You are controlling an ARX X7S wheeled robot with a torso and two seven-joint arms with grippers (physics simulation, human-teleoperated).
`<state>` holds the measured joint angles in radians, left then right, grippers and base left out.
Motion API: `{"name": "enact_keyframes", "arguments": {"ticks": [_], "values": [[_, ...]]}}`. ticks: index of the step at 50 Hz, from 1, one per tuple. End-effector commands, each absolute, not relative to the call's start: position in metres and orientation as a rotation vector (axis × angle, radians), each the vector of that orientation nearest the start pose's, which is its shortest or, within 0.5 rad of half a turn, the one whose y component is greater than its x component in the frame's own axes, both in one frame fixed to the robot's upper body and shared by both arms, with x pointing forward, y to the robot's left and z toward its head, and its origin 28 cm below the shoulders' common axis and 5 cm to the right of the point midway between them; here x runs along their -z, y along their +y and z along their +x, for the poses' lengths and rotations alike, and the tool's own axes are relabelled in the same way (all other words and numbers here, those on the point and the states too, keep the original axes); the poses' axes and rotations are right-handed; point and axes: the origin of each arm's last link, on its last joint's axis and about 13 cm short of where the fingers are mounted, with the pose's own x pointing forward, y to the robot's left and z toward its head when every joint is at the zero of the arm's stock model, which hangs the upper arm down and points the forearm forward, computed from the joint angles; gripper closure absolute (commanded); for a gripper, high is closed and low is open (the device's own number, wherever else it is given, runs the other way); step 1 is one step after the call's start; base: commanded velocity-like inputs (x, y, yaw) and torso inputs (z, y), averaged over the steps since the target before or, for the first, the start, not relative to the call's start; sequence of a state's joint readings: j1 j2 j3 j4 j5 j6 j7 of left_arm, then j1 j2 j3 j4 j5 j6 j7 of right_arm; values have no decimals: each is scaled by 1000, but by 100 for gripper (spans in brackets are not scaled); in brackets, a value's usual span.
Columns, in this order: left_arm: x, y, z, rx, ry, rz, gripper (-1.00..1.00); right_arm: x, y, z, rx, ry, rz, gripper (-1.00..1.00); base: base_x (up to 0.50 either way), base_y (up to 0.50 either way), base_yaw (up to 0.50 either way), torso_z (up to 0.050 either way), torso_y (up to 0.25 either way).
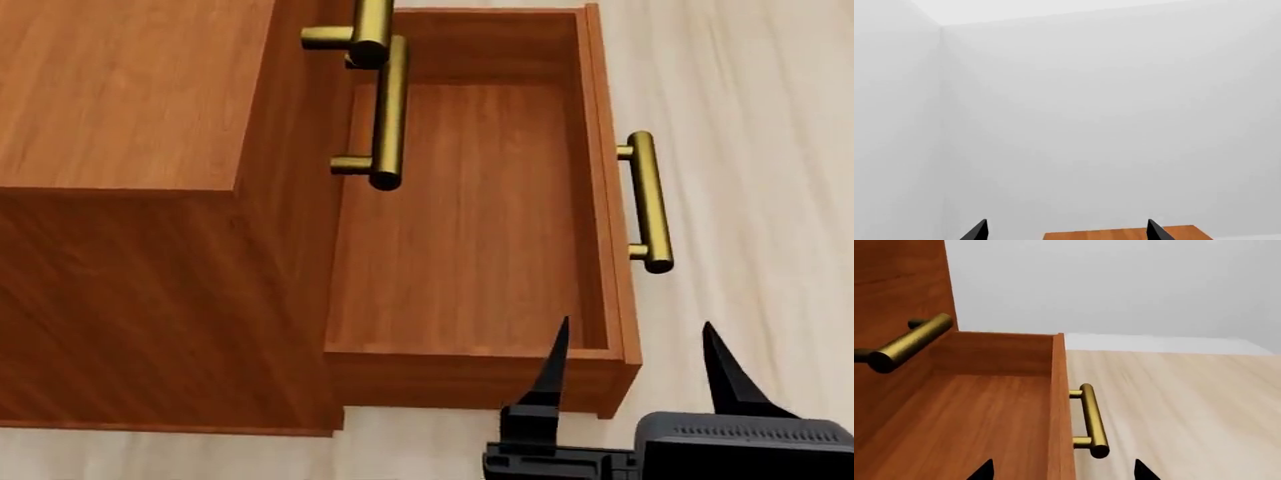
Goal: Put the bowl in the bottom drawer of the cabinet.
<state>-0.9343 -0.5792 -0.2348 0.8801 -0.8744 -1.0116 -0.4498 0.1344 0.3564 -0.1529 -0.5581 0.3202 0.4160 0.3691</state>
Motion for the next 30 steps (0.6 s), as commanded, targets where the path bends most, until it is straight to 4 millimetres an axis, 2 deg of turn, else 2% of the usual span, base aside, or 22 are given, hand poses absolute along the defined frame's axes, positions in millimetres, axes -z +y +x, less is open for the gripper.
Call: {"name": "enact_keyframes", "arguments": {"ticks": [1, 15, 30], "values": [[-327, 270, 197, -55, -755, 78, -100, -145, -120, 205, 72, -234, -68, -100, 0, 0, 0, 0, 0], [-327, 270, 195, -51, -753, 77, -100, -173, -131, 186, 142, -235, -95, -100, 0, 0, 0, 0, 0], [-327, 266, 197, -41, -748, 79, -100, -203, -160, 159, 291, -107, -78, -100, 0, 0, 0, 0, 0]]}}
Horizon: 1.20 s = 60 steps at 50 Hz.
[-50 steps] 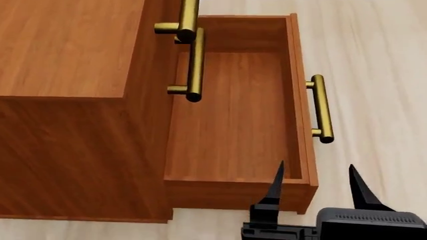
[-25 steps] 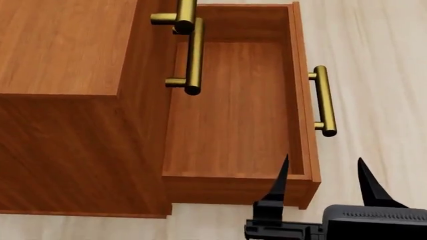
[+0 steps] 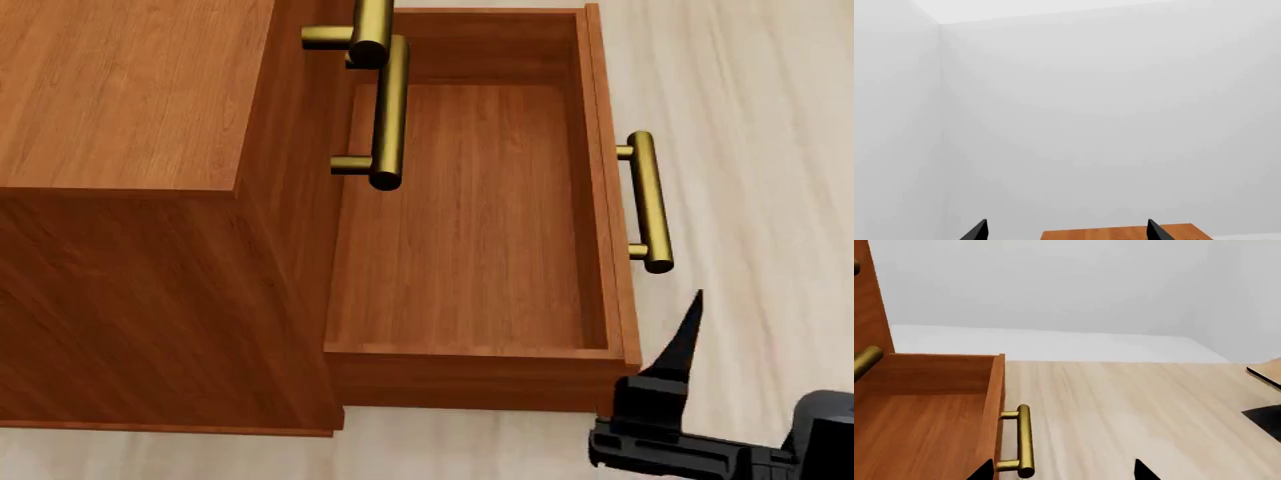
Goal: Put the bowl in the bottom drawer of the cabinet.
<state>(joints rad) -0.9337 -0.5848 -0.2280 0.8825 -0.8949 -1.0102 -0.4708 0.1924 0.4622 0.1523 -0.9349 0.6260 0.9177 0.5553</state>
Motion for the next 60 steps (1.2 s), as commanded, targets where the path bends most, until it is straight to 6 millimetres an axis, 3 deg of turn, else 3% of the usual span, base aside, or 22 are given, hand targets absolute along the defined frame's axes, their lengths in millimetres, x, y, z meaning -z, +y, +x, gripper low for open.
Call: {"name": "enact_keyframes", "arguments": {"ticks": [1, 8, 24, 60], "values": [[-327, 266, 197, -40, -747, 79, -100, -206, -162, 156, 296, -107, -62, -100, 0, 0, 0, 0, 0], [-327, 265, 199, -35, -746, 79, -100, -219, -172, 143, 310, -51, -98, -100, 0, 0, 0, 0, 0], [-327, 265, 198, -29, -748, 71, -100, -226, -190, 122, 360, 61, -126, -100, 0, 0, 0, 0, 0], [-323, 264, 199, -19, -748, 61, -100, -210, -207, 81, 413, 176, -133, -100, 0, 0, 0, 0, 0]]}}
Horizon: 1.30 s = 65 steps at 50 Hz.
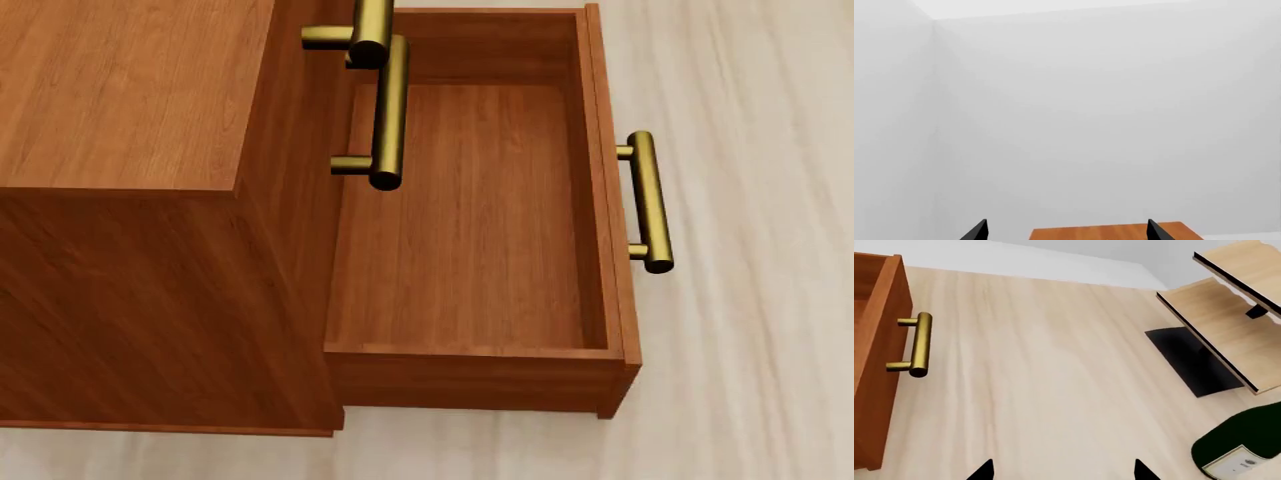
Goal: Put the bowl in the bottom drawer of the cabinet.
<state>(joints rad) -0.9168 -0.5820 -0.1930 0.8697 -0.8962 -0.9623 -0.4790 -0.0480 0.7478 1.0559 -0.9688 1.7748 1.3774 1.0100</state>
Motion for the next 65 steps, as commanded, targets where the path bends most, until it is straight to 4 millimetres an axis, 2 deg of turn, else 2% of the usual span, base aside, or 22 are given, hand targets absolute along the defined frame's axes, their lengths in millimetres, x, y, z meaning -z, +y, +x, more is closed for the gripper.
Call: {"name": "enact_keyframes", "arguments": {"ticks": [1, 31, 42, 65], "values": [[-324, 264, 199, -20, -749, 59, -100, -209, -208, 79, 416, 178, -136, -100, 0, 0, 0, 0, 0], [-324, 264, 200, -15, -746, 61, -100, -203, -222, 60, 482, 229, -122, -100, 0, 0, 0, 0, 0], [-325, 263, 199, -14, -747, 60, -100, -196, -232, 62, 516, 251, -101, -100, 0, 0, 0, 0, 0], [-323, 262, 199, -12, -746, 65, -100, -169, -242, 78, 506, 328, -49, -100, 0, 0, 0, 0, 0]]}}
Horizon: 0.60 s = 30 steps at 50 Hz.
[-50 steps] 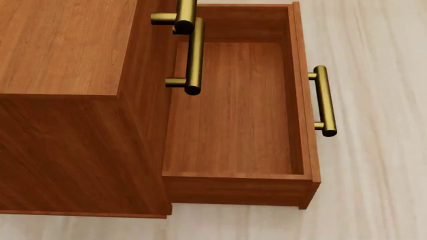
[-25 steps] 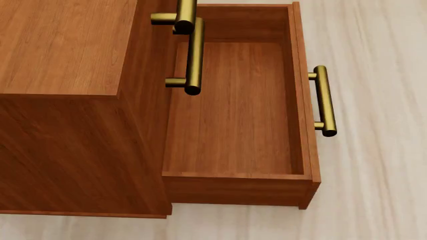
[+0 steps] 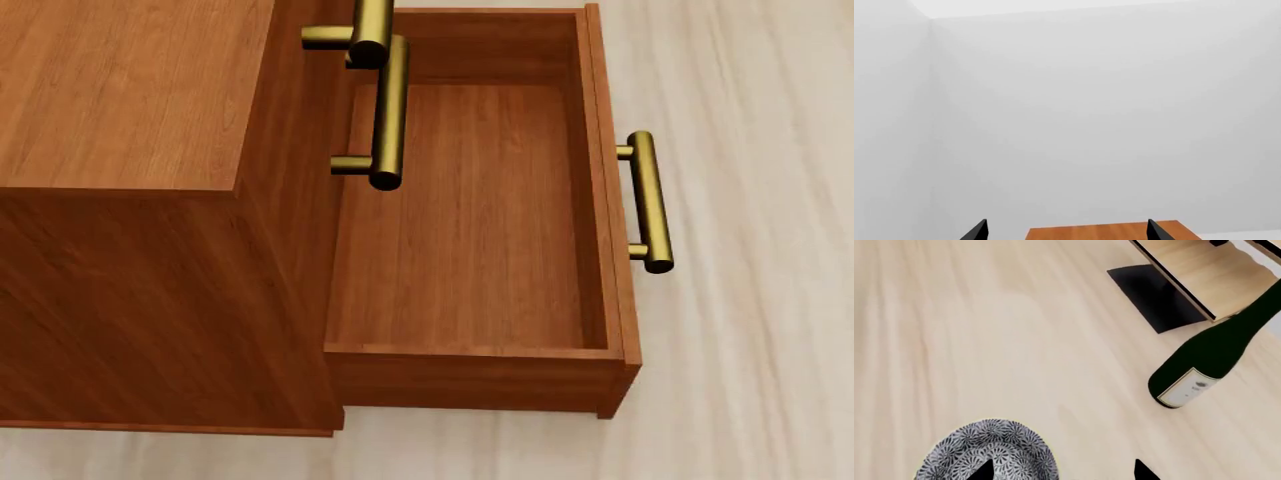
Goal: Put the bowl in the bottom drawer of the cabinet.
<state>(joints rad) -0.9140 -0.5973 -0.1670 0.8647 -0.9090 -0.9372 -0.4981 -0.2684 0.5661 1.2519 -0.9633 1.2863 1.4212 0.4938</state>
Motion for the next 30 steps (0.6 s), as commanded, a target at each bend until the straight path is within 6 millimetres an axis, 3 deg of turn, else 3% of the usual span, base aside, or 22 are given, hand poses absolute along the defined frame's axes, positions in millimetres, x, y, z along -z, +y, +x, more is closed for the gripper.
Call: {"name": "enact_keyframes", "arguments": {"ticks": [1, 30], "values": [[-323, 262, 199, -12, -746, 66, -100, -168, -242, 79, 504, 333, -47, -100, 0, 0, 0, 0, 0], [-323, 262, 199, -16, -744, 74, -100, -139, -254, 107, 502, 397, 1, -100, 0, 0, 0, 0, 0]]}}
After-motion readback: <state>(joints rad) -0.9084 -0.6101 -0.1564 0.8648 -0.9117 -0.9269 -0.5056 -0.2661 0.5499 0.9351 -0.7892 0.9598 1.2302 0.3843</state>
